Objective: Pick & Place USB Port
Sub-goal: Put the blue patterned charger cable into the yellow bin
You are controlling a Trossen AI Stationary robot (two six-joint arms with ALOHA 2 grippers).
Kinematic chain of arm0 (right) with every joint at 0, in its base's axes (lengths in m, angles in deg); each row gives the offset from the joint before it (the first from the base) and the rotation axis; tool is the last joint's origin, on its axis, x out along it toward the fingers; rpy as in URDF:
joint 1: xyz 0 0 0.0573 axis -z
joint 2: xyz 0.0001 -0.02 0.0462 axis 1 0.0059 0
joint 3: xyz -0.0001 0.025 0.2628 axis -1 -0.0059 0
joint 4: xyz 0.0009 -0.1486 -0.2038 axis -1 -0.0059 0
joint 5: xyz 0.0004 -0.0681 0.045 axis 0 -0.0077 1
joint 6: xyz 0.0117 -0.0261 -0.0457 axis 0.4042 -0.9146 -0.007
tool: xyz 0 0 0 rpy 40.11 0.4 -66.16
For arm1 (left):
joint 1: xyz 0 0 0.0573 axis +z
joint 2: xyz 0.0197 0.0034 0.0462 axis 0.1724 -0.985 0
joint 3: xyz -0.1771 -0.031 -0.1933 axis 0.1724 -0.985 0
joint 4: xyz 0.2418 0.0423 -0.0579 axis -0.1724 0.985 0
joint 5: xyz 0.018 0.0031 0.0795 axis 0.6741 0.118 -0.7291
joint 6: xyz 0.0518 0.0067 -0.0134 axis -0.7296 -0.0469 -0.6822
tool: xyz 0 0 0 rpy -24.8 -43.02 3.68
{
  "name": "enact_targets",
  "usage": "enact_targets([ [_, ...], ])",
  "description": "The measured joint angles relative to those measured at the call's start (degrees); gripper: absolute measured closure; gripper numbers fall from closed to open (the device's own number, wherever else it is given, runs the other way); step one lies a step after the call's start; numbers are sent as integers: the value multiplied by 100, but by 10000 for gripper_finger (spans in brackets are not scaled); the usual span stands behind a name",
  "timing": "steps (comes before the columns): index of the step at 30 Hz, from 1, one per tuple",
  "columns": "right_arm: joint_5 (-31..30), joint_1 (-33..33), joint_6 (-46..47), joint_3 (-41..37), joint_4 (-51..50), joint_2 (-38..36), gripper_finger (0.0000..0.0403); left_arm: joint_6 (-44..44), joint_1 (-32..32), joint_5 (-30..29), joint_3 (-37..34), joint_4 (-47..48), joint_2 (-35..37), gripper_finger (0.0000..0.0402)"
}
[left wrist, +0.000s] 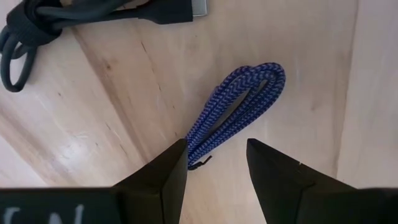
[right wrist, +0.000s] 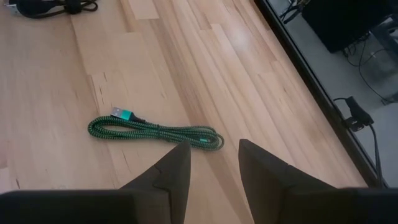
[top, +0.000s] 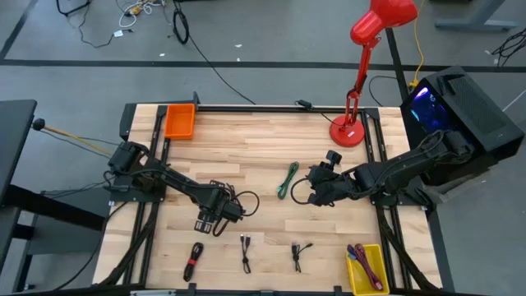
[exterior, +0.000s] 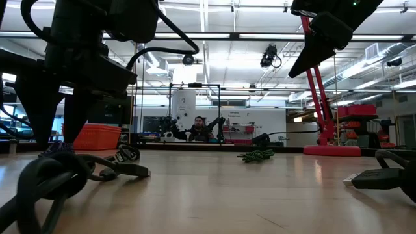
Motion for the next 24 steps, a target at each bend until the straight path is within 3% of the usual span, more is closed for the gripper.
enact_targets([
  [16,52,-11,-64,2,153,0,266,-81,38,56,26,-84,-757,236],
  [19,48,-11,-66,2,164,0,266,-47,88,17,20,-173,-750,274],
  [22,46,-11,-96,2,170,0,266,39,163,-30,19,-196,-748,356],
  [24,48,-11,-134,2,171,0,266,232,250,-178,31,-273,-741,370],
])
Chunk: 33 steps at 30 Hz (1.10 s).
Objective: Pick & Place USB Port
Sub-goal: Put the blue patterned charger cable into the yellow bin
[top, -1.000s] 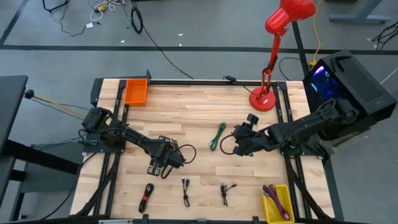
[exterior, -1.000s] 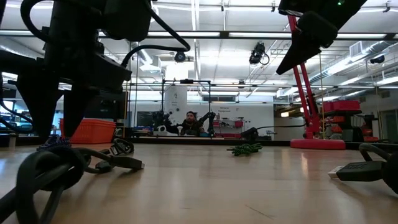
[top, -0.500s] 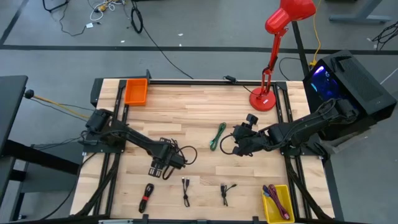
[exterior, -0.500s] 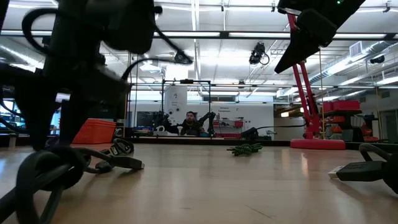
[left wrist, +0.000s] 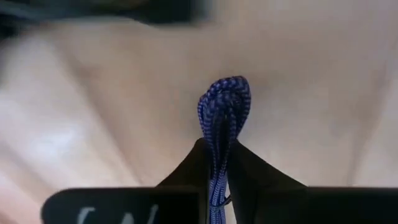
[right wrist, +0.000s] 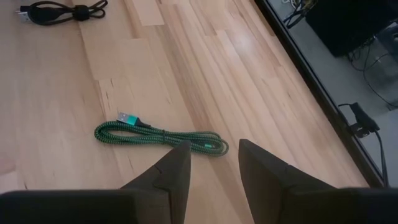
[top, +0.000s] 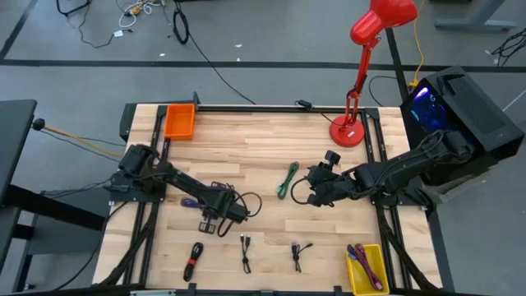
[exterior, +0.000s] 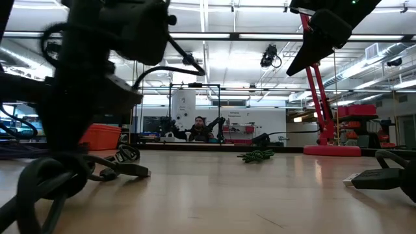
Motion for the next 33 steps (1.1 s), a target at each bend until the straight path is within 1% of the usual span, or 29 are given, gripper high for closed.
enact_targets([
  [4,-41,0,-19,0,-1,0,266,332,89,-404,10,39,7,370],
  [7,-46,0,-19,0,-5,0,266,398,132,-812,115,371,114,375],
  [9,-48,0,-19,0,-15,0,266,492,158,-1174,261,703,270,385],
  [14,-112,0,-21,0,-77,0,266,732,262,-1878,805,1460,1009,385],
  [18,-209,7,-22,0,-49,0,266,794,303,-2784,1405,1304,1815,385],
  [20,-329,11,-39,0,34,0,266,622,301,-3202,1599,924,2216,385],
  [23,-486,11,-140,0,233,0,266,72,298,-3491,1698,-211,2843,385],
  [25,-502,13,-328,0,497,0,266,-357,298,-3443,1633,-1143,3194,385],
  [28,-502,13,-788,0,1140,0,266,-1086,305,-3295,1463,-2419,3467,385],
  [30,-503,13,-1218,0,1681,0,266,-1462,307,-3201,1355,-3036,3560,385],
  [33,-502,15,-1938,0,2626,0,266,-1744,374,-2854,1188,-3788,3602,385],
])
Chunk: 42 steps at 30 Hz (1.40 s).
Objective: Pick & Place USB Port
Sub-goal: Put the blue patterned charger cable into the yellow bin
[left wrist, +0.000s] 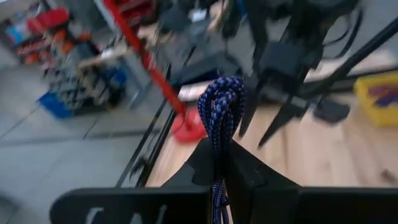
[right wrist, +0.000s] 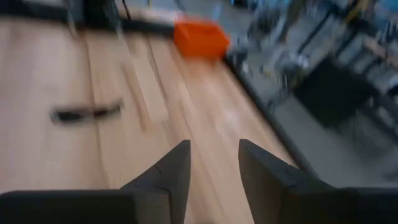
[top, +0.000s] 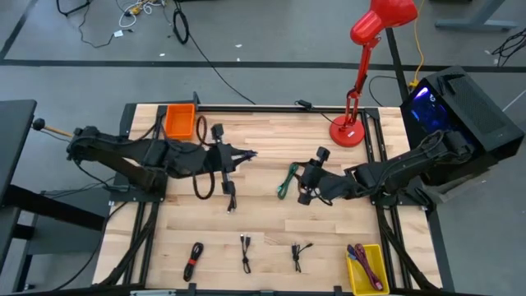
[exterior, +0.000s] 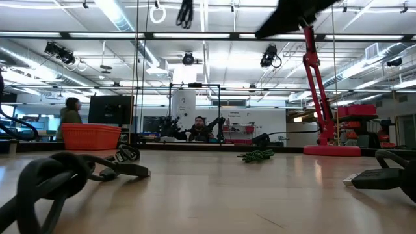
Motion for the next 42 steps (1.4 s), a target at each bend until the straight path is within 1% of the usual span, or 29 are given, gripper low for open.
enact_targets([
  [4,35,0,-823,2,994,0,266,-290,159,394,-445,-960,-69,385],
  [7,164,33,-1222,4,1440,0,266,-326,305,809,-779,-1654,-67,385],
  [12,885,241,-1427,4,1869,2,266,-360,554,1343,-1273,-2587,-55,385],
  [17,1030,486,-1681,4,2317,2,266,-358,740,1806,-1581,-3426,-107,385],
  [21,1656,715,-1724,4,2677,2,266,-360,795,1895,-1592,-3650,-231,385],
  [26,2149,920,-1680,4,2840,5,266,-444,816,2065,-1601,-3991,-477,385],
  [28,2271,964,-1672,4,2851,17,266,-450,845,2105,-1600,-4150,-592,385],
  [33,2314,967,-1670,4,2868,33,266,-441,957,2403,-1593,-4468,-803,385],
  [35,2316,966,-1676,4,2809,33,277,-444,960,2416,-1601,-4506,-840,385],
  [36,2318,966,-1681,4,2743,33,290,-445,962,2407,-1598,-4514,-859,385],
  [37,2314,971,-1699,4,2686,33,310,-443,973,2386,-1598,-4496,-868,385],
  [39,2319,991,-1726,4,2591,33,364,-437,988,2356,-1598,-4458,-874,385],
  [40,2310,1001,-1740,4,2587,31,379,-413,993,2350,-1598,-4466,-874,384],
  [42,2300,1010,-1706,4,2587,26,382,-323,1002,2259,-1598,-4470,-874,373],
])
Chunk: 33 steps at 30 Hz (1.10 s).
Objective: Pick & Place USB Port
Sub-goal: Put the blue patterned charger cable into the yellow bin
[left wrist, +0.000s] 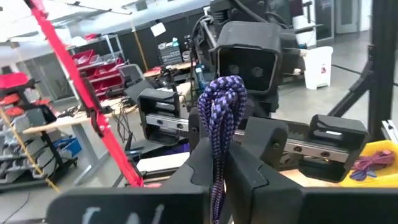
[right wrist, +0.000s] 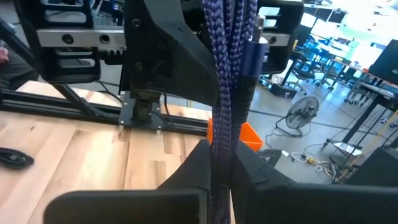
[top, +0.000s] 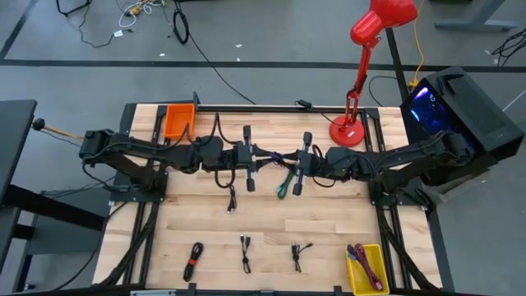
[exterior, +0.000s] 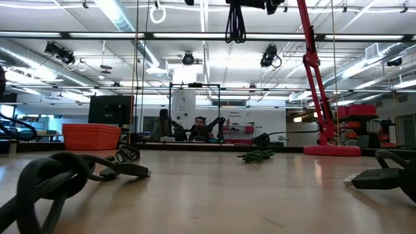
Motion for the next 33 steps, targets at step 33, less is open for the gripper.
enact_targets([
  [33,-118,-3546,6428,-4,-3748,-1433,383,-219,32,-1668,7,2235,911,294],
])
